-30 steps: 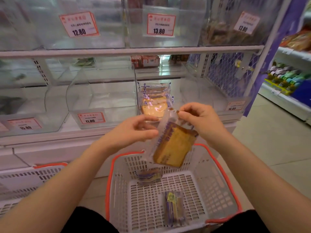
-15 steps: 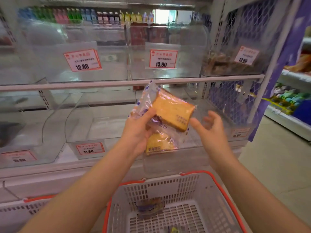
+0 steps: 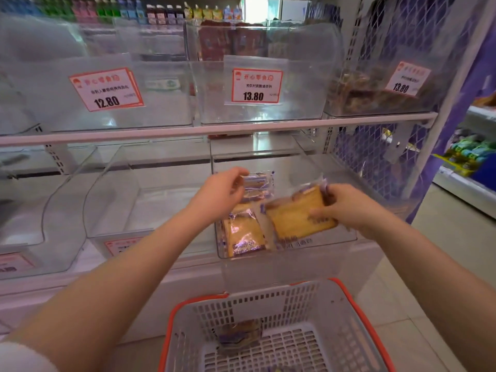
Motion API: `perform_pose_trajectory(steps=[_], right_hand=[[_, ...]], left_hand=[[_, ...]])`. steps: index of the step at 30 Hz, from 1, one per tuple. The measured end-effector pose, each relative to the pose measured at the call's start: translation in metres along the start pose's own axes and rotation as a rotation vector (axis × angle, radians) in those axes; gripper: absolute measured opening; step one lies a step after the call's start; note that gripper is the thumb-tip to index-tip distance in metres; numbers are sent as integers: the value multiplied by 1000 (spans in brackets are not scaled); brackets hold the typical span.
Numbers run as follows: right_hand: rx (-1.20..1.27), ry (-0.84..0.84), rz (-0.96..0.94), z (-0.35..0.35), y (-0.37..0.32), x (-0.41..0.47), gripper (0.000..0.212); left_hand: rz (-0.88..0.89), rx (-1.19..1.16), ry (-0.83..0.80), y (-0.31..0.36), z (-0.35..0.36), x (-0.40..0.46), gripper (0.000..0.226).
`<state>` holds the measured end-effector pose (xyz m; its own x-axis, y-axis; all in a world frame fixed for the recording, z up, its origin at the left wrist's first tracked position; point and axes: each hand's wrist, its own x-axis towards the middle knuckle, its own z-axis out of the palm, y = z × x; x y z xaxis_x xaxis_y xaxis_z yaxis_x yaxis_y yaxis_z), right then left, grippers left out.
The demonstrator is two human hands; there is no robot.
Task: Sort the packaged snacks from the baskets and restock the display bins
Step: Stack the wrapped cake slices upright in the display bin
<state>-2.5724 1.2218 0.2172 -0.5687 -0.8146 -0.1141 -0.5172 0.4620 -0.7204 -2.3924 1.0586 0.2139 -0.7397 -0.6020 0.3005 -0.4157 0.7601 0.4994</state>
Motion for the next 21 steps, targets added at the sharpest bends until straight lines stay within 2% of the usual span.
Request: perform_pose_trajectory(steps=[2, 5, 8, 12, 16, 19, 21], right_hand=[[-183, -25, 31, 10, 1, 4, 32], [-147, -119, 41, 26, 6, 8, 30], [-239, -204, 64, 36, 12, 14, 22], [-285, -292, 166, 44, 15, 20, 21], [-253, -326, 205, 49, 10, 25, 27], [-50, -344, 250, 57, 4, 35, 25], [52, -323, 269, 64, -2, 43, 25]], left_hand=[[56, 126, -129, 1, 6, 17, 33], [141, 401, -426, 3, 21, 40, 31], [137, 586, -576, 3, 37, 52, 30], [89, 674, -603, 2, 50, 55, 38], [78, 638, -609, 1, 49, 62, 20], [148, 517, -505, 3, 43, 67, 15], [203, 464, -498, 4, 38, 66, 17]])
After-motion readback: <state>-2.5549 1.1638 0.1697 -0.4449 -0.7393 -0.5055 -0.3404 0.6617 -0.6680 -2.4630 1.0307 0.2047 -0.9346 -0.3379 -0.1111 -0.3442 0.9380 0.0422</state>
